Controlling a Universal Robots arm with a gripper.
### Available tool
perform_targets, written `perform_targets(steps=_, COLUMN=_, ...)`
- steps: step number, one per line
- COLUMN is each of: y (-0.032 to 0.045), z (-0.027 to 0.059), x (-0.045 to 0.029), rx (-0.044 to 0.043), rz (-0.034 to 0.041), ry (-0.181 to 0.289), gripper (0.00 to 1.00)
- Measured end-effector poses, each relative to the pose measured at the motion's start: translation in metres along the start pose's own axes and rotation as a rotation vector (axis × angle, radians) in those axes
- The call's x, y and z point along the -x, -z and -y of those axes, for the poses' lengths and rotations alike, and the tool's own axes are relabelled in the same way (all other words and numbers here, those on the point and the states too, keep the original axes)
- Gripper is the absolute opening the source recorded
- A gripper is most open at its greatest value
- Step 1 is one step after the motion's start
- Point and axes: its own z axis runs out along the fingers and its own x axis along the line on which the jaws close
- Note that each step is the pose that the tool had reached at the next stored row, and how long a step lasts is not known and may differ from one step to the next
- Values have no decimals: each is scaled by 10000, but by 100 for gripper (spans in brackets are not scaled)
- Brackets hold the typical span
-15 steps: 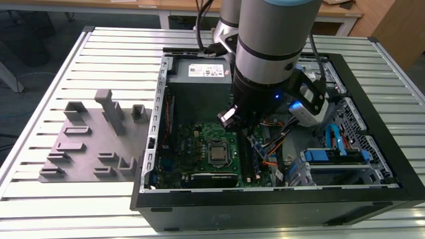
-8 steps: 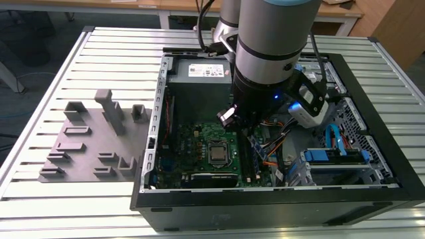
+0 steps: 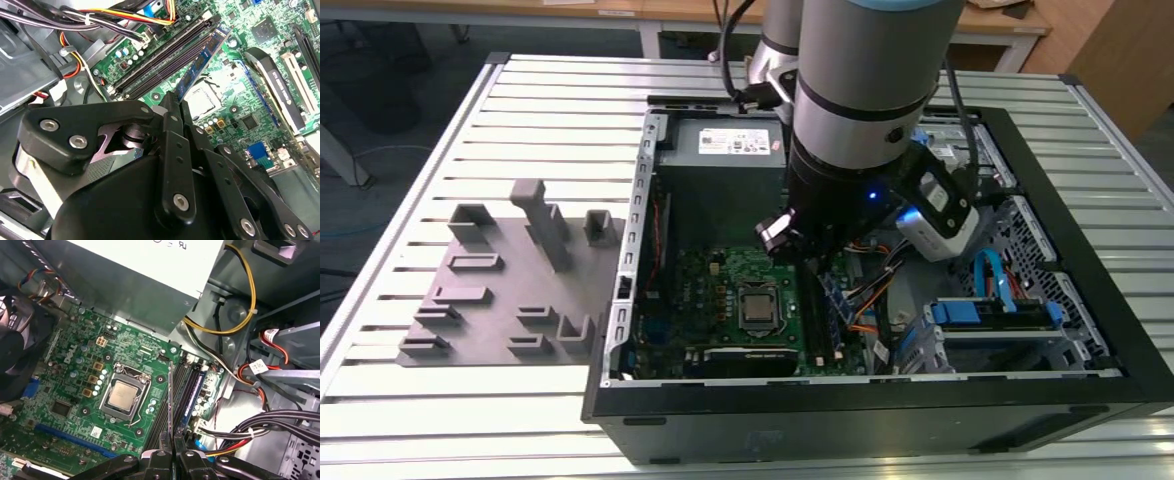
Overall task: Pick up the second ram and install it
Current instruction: 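Insert the second ram into the second slot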
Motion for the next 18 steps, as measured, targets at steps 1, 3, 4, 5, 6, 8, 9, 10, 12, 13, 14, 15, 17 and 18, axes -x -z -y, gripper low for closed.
perform_targets(steps=1, y=0, z=0, x=0, rx=-7, rz=3, ry=-61, gripper=11)
perform_targets(steps=3, y=0, z=0, x=0, rx=-19, rz=10, ry=-183, gripper=11)
perform_targets(steps=4, y=0, z=0, x=0, rx=-25, rz=13, ry=-242, gripper=11)
perform_targets(steps=5, y=0, z=0, x=0, rx=-32, rz=17, ry=-301, gripper=11)
perform_targets(steps=6, y=0, z=0, x=0, rx=-38, rz=20, ry=-361, gripper=11)
perform_targets(steps=8, y=0, z=0, x=0, rx=-50, rz=27, ry=-486, gripper=11)
perform_targets(steps=9, y=0, z=0, x=0, rx=-57, rz=30, ry=-544, gripper=11)
perform_targets(steps=10, y=0, z=0, x=0, rx=-63, rz=33, ry=-600, gripper=11)
perform_targets(steps=12, y=0, z=0, x=0, rx=-75, rz=39, ry=-713, gripper=11)
perform_targets(steps=13, y=0, z=0, x=0, rx=-81, rz=42, ry=-771, gripper=11)
perform_targets(steps=14, y=0, z=0, x=0, rx=-86, rz=46, ry=-826, gripper=11)
perform_targets(steps=15, y=0, z=0, x=0, rx=-92, rz=49, ry=-881, gripper=11)
perform_targets(steps=17, y=0, z=0, x=0, rx=-104, rz=54, ry=-992, gripper=11)
perform_targets(steps=18, y=0, z=0, x=0, rx=-109, rz=58, ry=-1046, gripper=11)
